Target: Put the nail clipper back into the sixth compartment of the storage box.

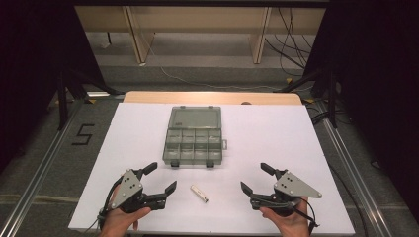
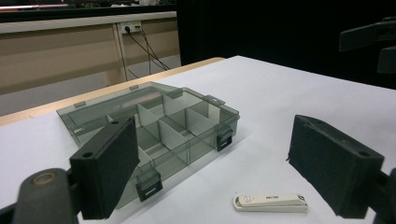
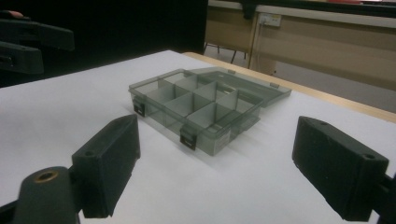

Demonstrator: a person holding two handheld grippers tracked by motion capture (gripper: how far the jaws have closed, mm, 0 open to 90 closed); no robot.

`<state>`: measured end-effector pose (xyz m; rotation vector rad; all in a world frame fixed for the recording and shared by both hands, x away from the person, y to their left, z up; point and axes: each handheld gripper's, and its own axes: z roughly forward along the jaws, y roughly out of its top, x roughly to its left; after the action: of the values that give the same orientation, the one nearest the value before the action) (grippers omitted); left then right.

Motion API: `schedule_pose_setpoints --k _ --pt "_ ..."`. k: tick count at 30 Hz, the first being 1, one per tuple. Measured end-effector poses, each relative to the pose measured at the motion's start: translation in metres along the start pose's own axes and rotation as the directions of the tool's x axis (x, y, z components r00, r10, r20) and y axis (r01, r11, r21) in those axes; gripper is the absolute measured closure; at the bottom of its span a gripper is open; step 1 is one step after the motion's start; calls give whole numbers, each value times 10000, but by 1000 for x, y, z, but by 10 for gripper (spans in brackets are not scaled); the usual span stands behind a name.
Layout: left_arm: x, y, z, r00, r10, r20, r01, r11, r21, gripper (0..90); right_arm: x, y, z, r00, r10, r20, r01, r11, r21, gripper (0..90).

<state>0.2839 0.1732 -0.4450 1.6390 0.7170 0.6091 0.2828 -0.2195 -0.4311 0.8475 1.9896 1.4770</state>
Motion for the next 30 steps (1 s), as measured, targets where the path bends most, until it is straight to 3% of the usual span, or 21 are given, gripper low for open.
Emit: schedule_pose_setpoints --k 1,3,5,7,10,14,20,28,30 --pt "0 0 0 10000 -2 -1 2 10000 7 157 2 0 1 9997 201 -135 -200 9998 77 162" --pt "0 0 0 10000 4 -5 -4 10000 6 157 1 -1 3 10000 -13 -94 12 10000 -91 164" --pt "0 0 0 10000 36 -14 -36 10000 -8 157 3 0 3 9995 -274 -170 280 9990 347 167" --pt "0 0 -1 10000 32 -22 -32 10000 -17 157 5 1 5 9993 -212 -317 221 9994 281 167" --pt "0 0 -1 10000 44 -24 -44 10000 -20 157 5 4 5 9978 -642 -157 647 9972 380 165" --pt "0 0 0 10000 12 -21 -12 10000 -18 157 6 5 7 9981 -571 -248 582 9973 450 165" --pt "0 0 0 10000 36 -46 -37 10000 -6 157 6 6 10 9959 -816 -382 842 9937 745 167" --pt "1 0 -1 10000 50 -65 -50 10000 -39 157 10 11 21 9893 -1193 -838 1290 9843 1206 175" --pt "0 0 -1 10000 62 -64 -62 10000 -49 157 11 13 24 9844 -1456 -986 1592 9762 1473 193"
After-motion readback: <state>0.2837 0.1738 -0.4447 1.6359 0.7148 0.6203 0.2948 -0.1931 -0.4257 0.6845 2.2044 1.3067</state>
